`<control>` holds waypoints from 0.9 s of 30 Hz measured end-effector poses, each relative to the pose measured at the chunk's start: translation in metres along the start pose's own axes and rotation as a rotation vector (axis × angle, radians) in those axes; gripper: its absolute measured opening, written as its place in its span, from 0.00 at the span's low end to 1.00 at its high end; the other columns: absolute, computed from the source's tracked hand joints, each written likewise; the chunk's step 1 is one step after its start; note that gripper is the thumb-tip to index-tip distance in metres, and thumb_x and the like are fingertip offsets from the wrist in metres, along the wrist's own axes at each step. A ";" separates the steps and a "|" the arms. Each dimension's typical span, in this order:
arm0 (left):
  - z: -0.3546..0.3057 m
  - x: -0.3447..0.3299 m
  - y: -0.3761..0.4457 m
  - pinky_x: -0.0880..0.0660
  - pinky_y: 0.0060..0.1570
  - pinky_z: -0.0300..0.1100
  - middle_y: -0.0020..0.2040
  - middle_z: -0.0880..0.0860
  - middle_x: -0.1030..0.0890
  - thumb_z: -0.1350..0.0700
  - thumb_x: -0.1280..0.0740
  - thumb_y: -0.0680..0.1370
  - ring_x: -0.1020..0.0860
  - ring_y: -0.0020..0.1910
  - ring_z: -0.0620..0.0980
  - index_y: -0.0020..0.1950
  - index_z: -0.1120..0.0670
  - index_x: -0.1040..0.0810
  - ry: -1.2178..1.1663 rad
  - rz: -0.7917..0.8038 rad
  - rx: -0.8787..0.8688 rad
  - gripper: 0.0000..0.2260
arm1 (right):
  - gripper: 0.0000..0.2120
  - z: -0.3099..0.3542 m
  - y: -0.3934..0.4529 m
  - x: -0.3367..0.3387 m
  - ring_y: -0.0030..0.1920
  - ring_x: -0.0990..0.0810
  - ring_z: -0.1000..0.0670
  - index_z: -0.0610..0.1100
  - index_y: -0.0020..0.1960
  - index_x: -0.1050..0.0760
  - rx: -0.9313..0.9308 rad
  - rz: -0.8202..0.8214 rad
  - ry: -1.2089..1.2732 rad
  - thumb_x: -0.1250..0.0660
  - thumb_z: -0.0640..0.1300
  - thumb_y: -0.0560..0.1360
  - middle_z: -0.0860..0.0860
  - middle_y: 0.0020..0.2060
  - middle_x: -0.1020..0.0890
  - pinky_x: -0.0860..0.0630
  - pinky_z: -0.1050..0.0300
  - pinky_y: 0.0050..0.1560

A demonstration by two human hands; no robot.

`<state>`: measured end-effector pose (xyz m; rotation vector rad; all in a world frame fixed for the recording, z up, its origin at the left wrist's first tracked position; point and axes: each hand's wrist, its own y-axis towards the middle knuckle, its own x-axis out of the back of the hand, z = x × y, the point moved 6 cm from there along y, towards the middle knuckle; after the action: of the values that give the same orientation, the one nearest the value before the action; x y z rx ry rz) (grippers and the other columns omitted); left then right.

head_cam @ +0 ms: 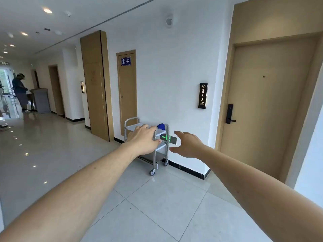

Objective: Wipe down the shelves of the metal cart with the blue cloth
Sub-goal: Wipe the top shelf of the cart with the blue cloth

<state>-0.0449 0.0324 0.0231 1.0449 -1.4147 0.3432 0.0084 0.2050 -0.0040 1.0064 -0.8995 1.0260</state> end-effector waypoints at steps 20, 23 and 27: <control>-0.006 -0.081 0.206 0.30 0.66 0.57 0.74 0.54 0.33 0.40 0.38 0.79 0.36 0.73 0.57 0.76 0.50 0.36 0.044 0.050 0.104 0.28 | 0.38 -0.109 0.207 -0.012 0.67 0.29 0.39 0.51 0.79 0.42 0.056 0.032 0.002 0.32 0.61 0.75 0.45 0.66 0.26 0.29 0.48 0.63; -0.010 -0.095 0.240 0.29 0.66 0.56 0.74 0.54 0.33 0.40 0.38 0.79 0.36 0.73 0.57 0.75 0.51 0.35 0.057 0.041 0.108 0.28 | 0.38 -0.133 0.238 -0.013 0.68 0.30 0.39 0.50 0.79 0.42 0.057 0.035 0.007 0.32 0.61 0.75 0.44 0.67 0.27 0.29 0.47 0.64; -0.005 -0.118 0.275 0.29 0.65 0.57 0.75 0.54 0.34 0.40 0.38 0.79 0.36 0.73 0.56 0.75 0.51 0.36 0.056 0.043 0.124 0.28 | 0.38 -0.155 0.272 -0.029 0.67 0.29 0.39 0.49 0.79 0.42 0.058 0.069 0.013 0.32 0.61 0.76 0.44 0.66 0.26 0.30 0.49 0.63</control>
<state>-0.2708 0.2286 0.0229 1.0981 -1.3812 0.4926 -0.2398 0.3976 -0.0137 1.0223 -0.9027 1.1210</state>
